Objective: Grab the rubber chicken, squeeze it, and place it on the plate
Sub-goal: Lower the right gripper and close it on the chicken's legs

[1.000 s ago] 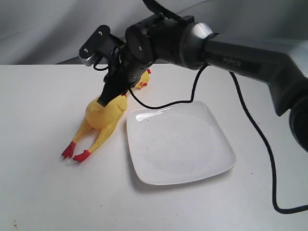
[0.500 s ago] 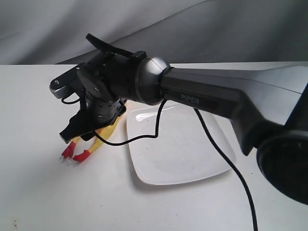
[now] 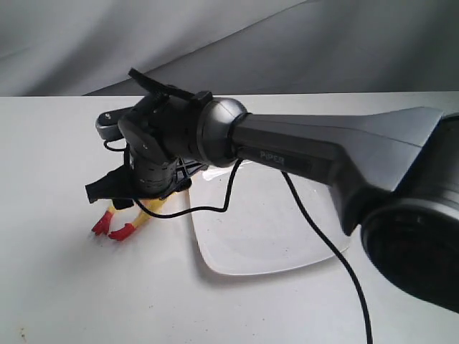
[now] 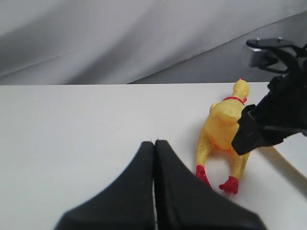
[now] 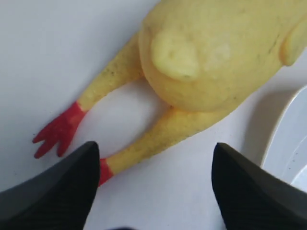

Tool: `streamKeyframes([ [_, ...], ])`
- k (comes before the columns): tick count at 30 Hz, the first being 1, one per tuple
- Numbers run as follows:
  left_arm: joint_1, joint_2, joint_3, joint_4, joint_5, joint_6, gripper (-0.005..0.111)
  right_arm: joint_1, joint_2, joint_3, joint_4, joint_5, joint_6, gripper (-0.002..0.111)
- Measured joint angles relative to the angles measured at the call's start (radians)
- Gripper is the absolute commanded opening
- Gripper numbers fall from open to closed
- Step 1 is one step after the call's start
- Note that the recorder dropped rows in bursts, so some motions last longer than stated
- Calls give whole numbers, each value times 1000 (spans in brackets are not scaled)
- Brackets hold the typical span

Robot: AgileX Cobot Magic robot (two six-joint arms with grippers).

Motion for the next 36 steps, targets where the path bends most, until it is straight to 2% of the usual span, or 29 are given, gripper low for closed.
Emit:
streamKeyframes([
  [5,0,0,0,0,0,0,0,0,64,0,-18,-7,58,62],
  [11,0,0,0,0,0,0,0,-13,75,0,-53,-109,106,57],
  [16,0,0,0,0,0,0,0,-49,75,0,-74,-109,110,57],
  [36,0,0,0,0,0,0,0,-49,101,0,-31,-142,46,57],
])
